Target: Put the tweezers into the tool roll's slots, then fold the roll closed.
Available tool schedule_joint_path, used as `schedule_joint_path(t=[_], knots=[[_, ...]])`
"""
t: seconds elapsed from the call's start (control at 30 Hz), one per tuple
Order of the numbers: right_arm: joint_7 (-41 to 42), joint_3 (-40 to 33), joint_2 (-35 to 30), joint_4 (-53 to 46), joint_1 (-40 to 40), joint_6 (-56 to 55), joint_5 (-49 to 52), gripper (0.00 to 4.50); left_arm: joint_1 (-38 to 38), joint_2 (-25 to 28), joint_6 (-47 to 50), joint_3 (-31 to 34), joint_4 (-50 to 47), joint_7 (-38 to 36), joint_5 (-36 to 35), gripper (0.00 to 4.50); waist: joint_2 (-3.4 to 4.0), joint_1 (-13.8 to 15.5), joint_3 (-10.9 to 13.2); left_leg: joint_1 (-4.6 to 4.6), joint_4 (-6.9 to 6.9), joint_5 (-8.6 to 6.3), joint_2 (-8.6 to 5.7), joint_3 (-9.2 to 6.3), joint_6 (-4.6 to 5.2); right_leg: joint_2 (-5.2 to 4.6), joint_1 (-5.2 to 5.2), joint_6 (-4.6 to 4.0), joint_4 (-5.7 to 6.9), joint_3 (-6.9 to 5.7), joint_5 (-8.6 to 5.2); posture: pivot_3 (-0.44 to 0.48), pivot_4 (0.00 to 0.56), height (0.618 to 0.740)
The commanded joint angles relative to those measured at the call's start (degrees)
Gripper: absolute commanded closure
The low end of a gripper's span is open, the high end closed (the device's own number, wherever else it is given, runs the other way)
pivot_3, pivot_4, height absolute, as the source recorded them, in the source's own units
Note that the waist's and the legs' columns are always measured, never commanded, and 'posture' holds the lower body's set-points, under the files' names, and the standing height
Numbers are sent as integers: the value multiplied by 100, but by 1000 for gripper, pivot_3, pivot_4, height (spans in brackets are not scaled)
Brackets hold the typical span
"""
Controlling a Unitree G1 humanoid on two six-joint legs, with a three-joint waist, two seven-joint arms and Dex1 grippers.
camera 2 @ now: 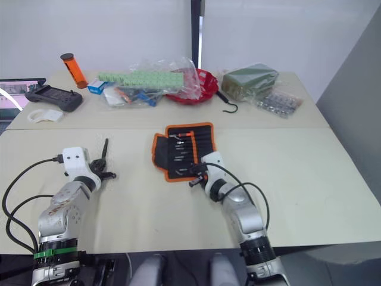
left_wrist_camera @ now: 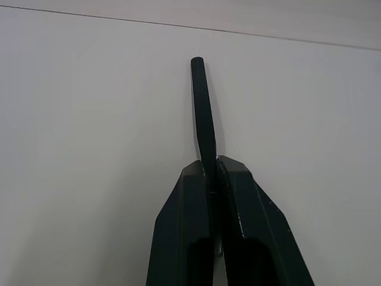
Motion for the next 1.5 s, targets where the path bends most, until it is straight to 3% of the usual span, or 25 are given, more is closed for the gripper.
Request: schedule_joint_path(t=[0.03,0.17,0.3,0.53,0.67,0.77,1.0,1.23,1.5], knots=[[-10,8,-51,11,84,134,-46,4500,-180,291,-283,165,-53,-122,25,4484,0,0,0,-1,0,0,0,0,0,0,-1,0,0,0,0,0,150,740],[-16,6,-59,-25,113,157,-41,4500,-334,716,-522,13,-81,-494,88,4484,0,10,0,-5,1,0,0,-2,0,0,-3,0,-2,-2,0,0,150,740],[-34,4,-70,-79,173,172,-43,4500,-681,1257,-657,-414,-269,-1309,60,4484,3,15,2,-7,-1,0,-1,-2,-1,0,-4,0,-4,-4,0,0,150,740],[-182,-76,-13,-187,269,283,-32,4500,-1841,2234,-1044,-1235,404,-3800,-218,4484,10,-22,7,-10,-4,1,-1,-2,-2,2,-7,1,-6,-3,-1,0,150,740],[-281,-120,-6,-302,351,285,-46,4500,-2536,2515,-1277,-1854,928,-5171,-184,4484,29,-22,19,-9,-10,1,-1,-2,-1,4,-8,4,-6,-3,-2,0,150,740],[-349,-126,1,-391,439,291,-59,4500,-2986,2494,-1471,-2379,1230,-5942,-11,4484,32,5,21,-17,-2,2,-3,-2,-1,3,-8,5,-8,-3,-3,0,150,740],[-496,-98,44,-632,624,417,-61,4500,-3915,2072,-2394,-3382,2375,-6905,768,4484,38,9,25,-21,1,2,-4,-4,0,5,-9,8,-6,-4,-5,0,150,740],[-608,-87,24,-910,834,563,-81,4500,-4317,1403,-3244,-3930,3438,-7130,1461,4484,40,-15,26,-34,7,2,-6,-8,0,5,-14,12,-6,-3,-7,0,150,740],[-682,-38,20,-1009,975,599,-102,4500,-4345,1240,-3650,-3878,4105,-6923,1791,4484,43,-2,29,-42,15,2,-9,-14,1,5,-17,15,-4,-3,-9,0,150,740]])
